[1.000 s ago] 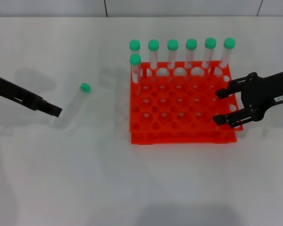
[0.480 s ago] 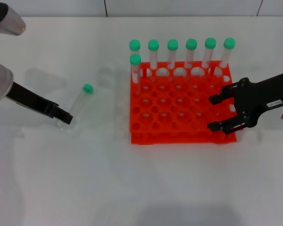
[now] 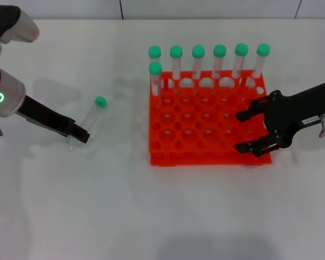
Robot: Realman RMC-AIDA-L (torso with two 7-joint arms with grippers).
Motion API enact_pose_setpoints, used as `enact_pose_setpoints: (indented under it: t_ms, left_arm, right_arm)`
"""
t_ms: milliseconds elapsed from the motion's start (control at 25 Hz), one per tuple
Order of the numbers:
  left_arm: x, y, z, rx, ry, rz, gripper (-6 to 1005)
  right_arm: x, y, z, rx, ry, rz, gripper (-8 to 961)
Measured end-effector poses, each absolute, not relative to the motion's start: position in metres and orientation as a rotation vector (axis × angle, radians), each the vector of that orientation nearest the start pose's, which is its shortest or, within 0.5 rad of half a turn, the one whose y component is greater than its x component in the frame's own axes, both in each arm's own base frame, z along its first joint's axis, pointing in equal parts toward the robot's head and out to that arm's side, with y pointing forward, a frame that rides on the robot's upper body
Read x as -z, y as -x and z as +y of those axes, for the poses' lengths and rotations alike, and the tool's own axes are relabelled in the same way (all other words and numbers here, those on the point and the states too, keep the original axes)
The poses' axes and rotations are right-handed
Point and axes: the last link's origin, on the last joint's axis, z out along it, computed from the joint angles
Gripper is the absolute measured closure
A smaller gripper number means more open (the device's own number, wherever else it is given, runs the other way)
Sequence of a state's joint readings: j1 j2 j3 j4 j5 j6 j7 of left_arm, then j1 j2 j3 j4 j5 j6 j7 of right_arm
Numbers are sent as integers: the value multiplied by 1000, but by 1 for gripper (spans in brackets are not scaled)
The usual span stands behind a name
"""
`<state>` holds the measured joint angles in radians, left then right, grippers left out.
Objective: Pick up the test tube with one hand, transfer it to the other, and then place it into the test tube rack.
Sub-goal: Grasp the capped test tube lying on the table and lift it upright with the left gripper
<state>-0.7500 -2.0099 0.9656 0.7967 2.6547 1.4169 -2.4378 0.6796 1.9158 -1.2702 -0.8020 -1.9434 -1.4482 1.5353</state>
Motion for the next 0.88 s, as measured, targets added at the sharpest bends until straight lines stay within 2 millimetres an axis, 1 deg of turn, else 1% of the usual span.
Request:
enact_pose_setpoints:
  t_ms: [240,880]
  left_arm:
    - [-14,267,385,-403,2401,-1394,450]
    - [-10,266,386,-418,2396,-1382,454]
  right_arm:
    - [-5,-203,372,-123,3039,145,209]
    - [-1,-200,370,-149,3045,136,211]
